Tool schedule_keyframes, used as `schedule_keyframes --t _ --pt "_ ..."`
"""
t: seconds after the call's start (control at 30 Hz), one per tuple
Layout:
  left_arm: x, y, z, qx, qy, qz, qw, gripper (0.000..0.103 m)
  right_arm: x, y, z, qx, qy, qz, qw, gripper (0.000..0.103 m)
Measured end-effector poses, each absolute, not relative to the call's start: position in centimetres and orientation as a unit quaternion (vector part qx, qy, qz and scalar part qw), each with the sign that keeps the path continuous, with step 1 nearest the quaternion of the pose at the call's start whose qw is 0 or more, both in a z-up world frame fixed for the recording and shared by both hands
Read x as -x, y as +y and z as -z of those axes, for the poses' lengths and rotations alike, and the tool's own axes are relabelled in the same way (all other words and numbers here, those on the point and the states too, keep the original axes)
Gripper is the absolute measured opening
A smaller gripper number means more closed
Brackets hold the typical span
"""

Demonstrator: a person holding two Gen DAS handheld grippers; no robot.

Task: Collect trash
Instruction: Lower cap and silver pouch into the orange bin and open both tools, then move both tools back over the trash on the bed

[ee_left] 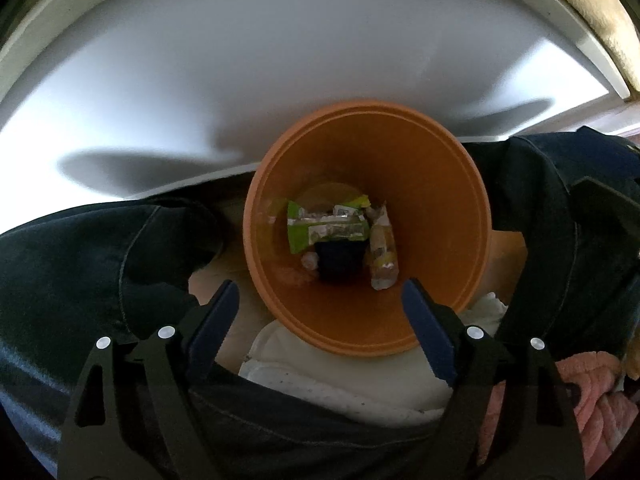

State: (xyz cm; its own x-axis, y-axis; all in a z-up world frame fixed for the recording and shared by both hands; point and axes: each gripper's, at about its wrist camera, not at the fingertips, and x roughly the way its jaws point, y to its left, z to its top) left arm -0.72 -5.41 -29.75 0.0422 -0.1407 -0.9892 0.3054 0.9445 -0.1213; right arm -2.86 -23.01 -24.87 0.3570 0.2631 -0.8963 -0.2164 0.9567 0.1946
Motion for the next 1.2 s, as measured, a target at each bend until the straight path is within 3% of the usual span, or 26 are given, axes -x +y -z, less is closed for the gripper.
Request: schedule_keyframes --t 0.53,1.07,1.13,1.2 --pt "1.3 -4.9 26.7 -0.065 0.633 0.143 0.758 0.081 3.9 -23.0 21.6 -0.020 0.517 -0.149 0.843 0.081" --pt "1.9 -1.9 14.0 -0.037 0.476 0.138 0.868 0.082 2.9 -24.3 10.4 -0.009 0.381 -0.145 0.913 0.085" --pt "1.3 -1.3 12.5 -0.029 0.456 0.135 0.879 0.089 1.9 -24.7 9.5 -0.014 0.370 -0.142 0.918 0.085" --pt "0.6 -0.9 11.4 -0.028 0.437 0.128 0.890 0.089 0.2 -24.9 8.5 -0.016 0.359 -0.137 0.923 0.086"
